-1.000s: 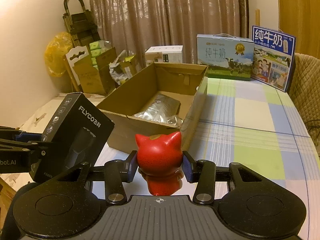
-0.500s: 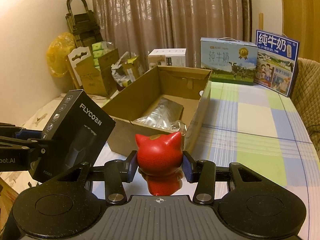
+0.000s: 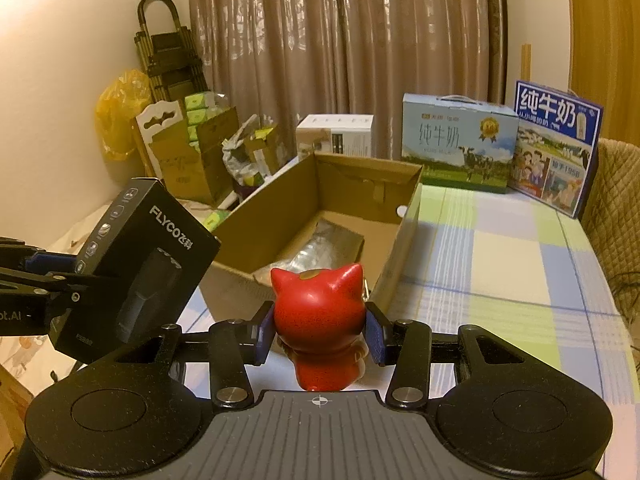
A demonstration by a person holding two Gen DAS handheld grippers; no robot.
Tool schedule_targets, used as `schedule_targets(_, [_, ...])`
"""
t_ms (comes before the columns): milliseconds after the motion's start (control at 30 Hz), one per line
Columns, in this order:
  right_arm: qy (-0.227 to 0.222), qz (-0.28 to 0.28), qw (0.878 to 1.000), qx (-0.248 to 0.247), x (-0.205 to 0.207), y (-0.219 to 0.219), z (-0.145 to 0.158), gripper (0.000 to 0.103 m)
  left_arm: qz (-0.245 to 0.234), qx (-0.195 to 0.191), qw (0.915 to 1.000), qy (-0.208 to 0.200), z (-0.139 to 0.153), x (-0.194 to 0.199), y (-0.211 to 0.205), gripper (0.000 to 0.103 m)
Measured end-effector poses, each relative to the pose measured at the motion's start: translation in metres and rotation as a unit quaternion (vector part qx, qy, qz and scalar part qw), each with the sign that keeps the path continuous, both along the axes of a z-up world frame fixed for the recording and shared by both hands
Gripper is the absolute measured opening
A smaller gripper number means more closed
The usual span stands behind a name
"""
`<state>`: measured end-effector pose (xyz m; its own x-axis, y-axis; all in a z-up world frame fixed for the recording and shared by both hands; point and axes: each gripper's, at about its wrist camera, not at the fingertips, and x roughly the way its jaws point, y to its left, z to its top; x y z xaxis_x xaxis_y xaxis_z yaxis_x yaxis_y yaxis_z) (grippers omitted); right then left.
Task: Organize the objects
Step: 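Carry the FLYCO box with the left tool and the cat toy with the right tool to the box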
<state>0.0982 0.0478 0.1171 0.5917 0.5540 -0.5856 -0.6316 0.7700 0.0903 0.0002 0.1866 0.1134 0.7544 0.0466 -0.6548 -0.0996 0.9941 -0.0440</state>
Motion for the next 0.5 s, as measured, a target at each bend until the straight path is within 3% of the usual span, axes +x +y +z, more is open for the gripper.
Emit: schedule_targets(500, [-0.008,-0.004,1.0,0.008,0.043,0.008,0.026,0.043,-0.018,0.015,0.9996,-0.017,0.029,0.037,0.016,0.038])
